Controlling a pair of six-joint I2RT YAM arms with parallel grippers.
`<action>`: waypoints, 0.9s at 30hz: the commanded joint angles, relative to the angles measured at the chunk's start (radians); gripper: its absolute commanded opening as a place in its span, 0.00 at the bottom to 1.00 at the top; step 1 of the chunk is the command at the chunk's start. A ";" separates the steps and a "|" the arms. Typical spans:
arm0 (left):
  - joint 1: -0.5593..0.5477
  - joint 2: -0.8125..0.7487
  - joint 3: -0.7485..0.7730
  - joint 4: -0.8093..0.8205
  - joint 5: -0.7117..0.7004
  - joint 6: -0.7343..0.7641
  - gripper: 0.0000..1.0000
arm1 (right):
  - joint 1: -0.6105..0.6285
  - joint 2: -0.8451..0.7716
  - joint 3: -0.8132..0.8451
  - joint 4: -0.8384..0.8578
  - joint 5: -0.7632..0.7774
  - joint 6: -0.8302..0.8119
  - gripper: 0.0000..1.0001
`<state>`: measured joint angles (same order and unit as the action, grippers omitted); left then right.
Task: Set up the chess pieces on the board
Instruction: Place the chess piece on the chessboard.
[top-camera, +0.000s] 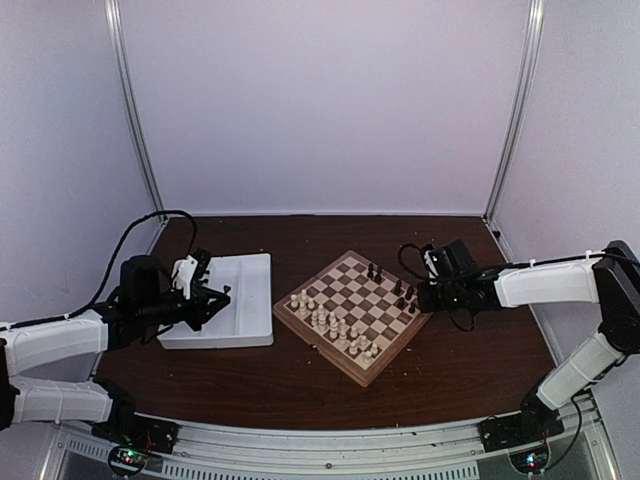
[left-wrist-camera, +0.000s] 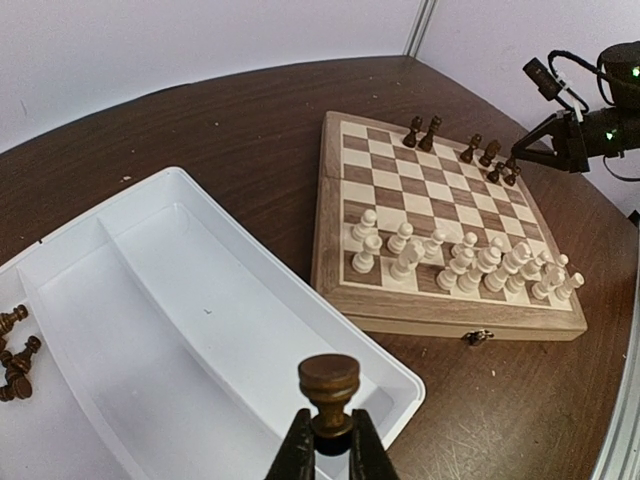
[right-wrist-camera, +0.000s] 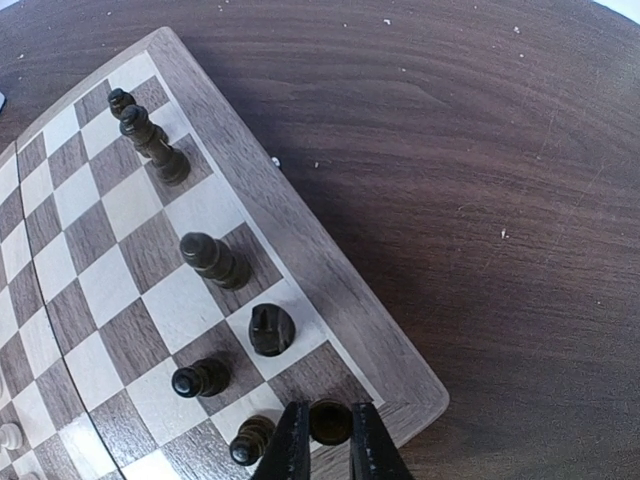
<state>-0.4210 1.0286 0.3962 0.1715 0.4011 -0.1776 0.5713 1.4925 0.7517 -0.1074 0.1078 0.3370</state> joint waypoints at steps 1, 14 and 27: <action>-0.005 -0.016 -0.008 0.048 -0.001 0.007 0.00 | -0.007 0.022 -0.011 0.068 -0.002 -0.007 0.05; -0.005 -0.018 -0.007 0.044 -0.002 0.011 0.00 | -0.006 0.050 -0.005 0.090 0.007 -0.016 0.09; -0.005 -0.019 -0.006 0.041 -0.004 0.014 0.00 | -0.007 0.051 -0.018 0.079 0.012 -0.028 0.12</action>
<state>-0.4210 1.0206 0.3962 0.1715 0.4007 -0.1772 0.5713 1.5326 0.7498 -0.0341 0.1070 0.3210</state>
